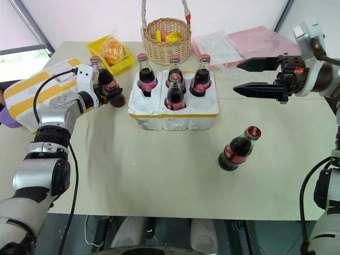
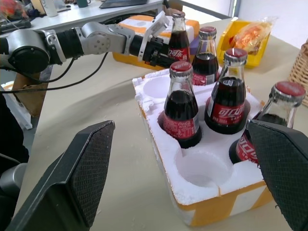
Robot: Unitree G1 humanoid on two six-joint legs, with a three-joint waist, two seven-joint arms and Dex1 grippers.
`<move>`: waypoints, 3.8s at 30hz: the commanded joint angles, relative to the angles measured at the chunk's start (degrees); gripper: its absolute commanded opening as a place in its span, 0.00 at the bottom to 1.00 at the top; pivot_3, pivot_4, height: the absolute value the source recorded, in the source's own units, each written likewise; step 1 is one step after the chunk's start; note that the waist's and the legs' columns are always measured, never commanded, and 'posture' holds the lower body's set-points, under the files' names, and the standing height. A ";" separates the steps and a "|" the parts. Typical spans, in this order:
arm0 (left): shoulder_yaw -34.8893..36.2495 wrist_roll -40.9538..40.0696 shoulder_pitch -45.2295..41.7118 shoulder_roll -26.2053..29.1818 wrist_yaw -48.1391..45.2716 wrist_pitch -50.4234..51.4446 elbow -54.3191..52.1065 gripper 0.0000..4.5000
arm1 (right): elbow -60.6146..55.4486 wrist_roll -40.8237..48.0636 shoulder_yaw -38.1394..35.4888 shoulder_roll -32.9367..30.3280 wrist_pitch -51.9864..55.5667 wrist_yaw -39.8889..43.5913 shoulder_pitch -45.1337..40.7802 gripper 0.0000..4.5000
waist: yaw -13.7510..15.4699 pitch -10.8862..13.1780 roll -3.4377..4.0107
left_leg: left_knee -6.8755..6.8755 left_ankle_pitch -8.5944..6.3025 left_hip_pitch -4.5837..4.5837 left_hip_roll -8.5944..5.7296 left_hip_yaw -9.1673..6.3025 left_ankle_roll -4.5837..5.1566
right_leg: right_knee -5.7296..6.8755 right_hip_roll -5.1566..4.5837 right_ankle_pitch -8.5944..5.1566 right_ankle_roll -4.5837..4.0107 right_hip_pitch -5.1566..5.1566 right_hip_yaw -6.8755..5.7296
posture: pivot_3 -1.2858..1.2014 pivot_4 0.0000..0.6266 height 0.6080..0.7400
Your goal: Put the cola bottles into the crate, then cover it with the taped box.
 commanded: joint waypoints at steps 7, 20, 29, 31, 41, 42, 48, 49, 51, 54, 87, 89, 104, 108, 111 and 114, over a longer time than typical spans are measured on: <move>2.89 -10.90 -0.38 8.92 -16.64 17.79 -25.93 0.61 | -1.36 0.68 -2.01 -1.09 -0.61 -0.56 0.10 1.00 | -0.23 0.07 -0.11 | 0.09 0.05 -0.80 0.01 -0.03 -0.06 | 0.15 0.02 0.07 -0.02 -0.80 0.00 | 0.52 0.24 0.98; -2.14 -22.56 -5.31 9.46 -25.94 33.28 -41.48 0.61 | -2.37 1.49 -3.20 -0.54 -0.74 -1.85 2.81 1.00 | -0.12 0.08 -0.12 | 0.10 0.20 -0.86 0.02 -0.04 -0.25 | 0.18 0.04 0.26 -0.05 -0.90 0.01 | 0.52 0.24 0.98; -9.43 -13.18 -5.05 5.62 -26.50 20.82 -31.46 0.61 | -6.22 3.30 -6.43 -1.76 0.90 -4.00 7.22 1.00 | -0.27 0.08 -0.12 | 0.08 0.23 -0.89 0.03 -0.01 -0.27 | 0.16 0.08 0.29 -0.05 -0.96 0.06 | 0.52 0.24 0.98; -9.55 -12.48 -5.24 5.66 -27.09 19.78 -30.32 0.61 | -6.97 3.76 -7.18 -1.90 1.50 -4.80 7.99 1.00 | -0.10 0.08 -0.12 | 0.10 0.23 -0.89 0.02 0.02 -0.27 | 0.15 0.06 0.29 -0.04 -0.95 0.08 | 0.52 0.24 0.98; -12.82 -8.54 -4.07 2.74 -28.65 16.26 -28.55 0.61 | -7.60 4.15 -7.23 -1.29 1.42 -6.62 8.68 1.00 | 0.02 0.08 -0.13 | 0.11 0.23 -0.91 0.02 0.02 -0.27 | 0.13 0.06 0.34 -0.02 -0.94 0.08 | 0.52 0.24 0.98; -13.54 -7.61 -3.67 2.10 -28.53 15.17 -28.25 0.61 | -7.49 4.10 -7.06 -1.19 1.34 -6.66 8.55 1.00 | 0.03 0.08 -0.13 | 0.12 0.23 -0.91 0.02 0.02 -0.27 | 0.13 0.06 0.34 -0.02 -0.94 0.08 | 0.52 0.24 0.98; -16.35 -2.28 -1.72 -0.02 -26.97 9.94 -26.07 0.72 | -7.59 3.85 -6.56 -0.83 0.72 -6.78 8.61 1.00 | 0.22 0.08 -0.13 | 0.13 0.23 -0.91 0.00 0.02 -0.27 | 0.11 0.04 0.34 -0.01 -0.91 0.08 | 0.52 0.24 0.98; -16.45 -1.67 -1.45 -0.23 -26.52 9.49 -25.72 0.85 | -7.68 3.87 -6.57 -0.81 0.68 -6.80 8.70 1.00 | 0.26 0.07 -0.13 | 0.13 0.23 -0.91 0.00 0.02 -0.27 | 0.11 0.04 0.34 -0.01 -0.91 0.08 | 0.52 0.24 0.98; -16.09 -1.52 -1.15 -0.54 -26.33 9.37 -25.54 0.99 | -7.72 3.92 -6.61 -0.83 0.65 -6.81 8.79 1.00 | 0.25 0.07 -0.13 | 0.13 0.23 -0.87 0.00 0.01 -0.27 | 0.11 0.04 0.34 -0.01 -0.86 0.08 | 0.52 0.24 0.98; -15.66 -1.60 -0.51 -0.72 -26.39 9.51 -26.11 0.99 | -7.67 3.94 -6.63 -0.84 0.60 -6.89 8.83 1.00 | 0.15 0.06 -0.13 | 0.14 0.23 -0.85 0.00 0.02 -0.27 | 0.12 0.04 0.35 -0.01 -0.85 0.08 | 0.52 0.24 0.98; -4.56 -35.48 2.35 22.11 -47.45 38.78 -53.33 0.99 | -3.57 1.85 -33.15 -9.04 -4.10 -5.54 37.88 1.00 | 0.01 0.05 -0.11 | 0.16 0.25 -0.73 0.07 0.08 -0.27 | 0.12 0.11 0.36 -0.06 -0.73 0.18 | 0.52 0.24 0.98; -5.61 -34.59 2.00 21.11 -47.60 37.64 -51.94 0.99 | -7.15 3.14 -39.46 -7.74 -1.09 -5.13 45.14 1.00 | 0.20 0.05 -0.11 | 0.12 0.25 -0.73 0.06 0.08 -0.25 | 0.10 0.11 0.35 -0.06 -0.73 0.18 | 0.52 0.24 0.98; -9.79 -28.42 -1.31 15.37 -48.22 31.96 -44.14 0.99 | -43.55 12.86 -41.63 14.59 4.39 -19.91 69.98 1.00 | 0.08 -0.01 -0.22 | 0.07 0.18 0.04 0.11 0.20 -0.18 | -0.09 0.12 0.33 -0.05 0.02 0.34 | 0.52 0.24 0.98; -9.76 -28.46 -1.07 15.42 -48.09 32.06 -44.69 0.99 | -44.87 13.77 -38.69 15.71 3.74 -23.40 69.04 1.00 | 0.21 -0.01 -0.22 | 0.05 0.16 0.09 0.11 0.20 -0.16 | -0.16 0.11 0.31 -0.08 0.07 0.34 | 0.52 0.24 0.98; -9.66 -28.31 -1.33 15.29 -47.61 32.15 -44.56 0.99 | -45.17 13.41 -35.99 15.79 2.44 -23.79 69.49 1.00 | 0.21 -0.01 -0.22 | 0.04 0.16 0.09 0.11 0.19 -0.15 | -0.17 0.12 0.32 -0.07 0.07 0.34 | 0.52 0.24 0.98; -9.42 -28.57 -1.44 15.37 -47.32 32.60 -45.01 0.99 | -45.04 14.65 -34.69 15.95 2.23 -24.62 69.25 1.00 | 0.21 -0.01 -0.22 | 0.04 0.16 0.09 0.11 0.20 -0.14 | -0.17 0.12 0.32 -0.07 0.07 0.34 | 0.52 0.24 0.98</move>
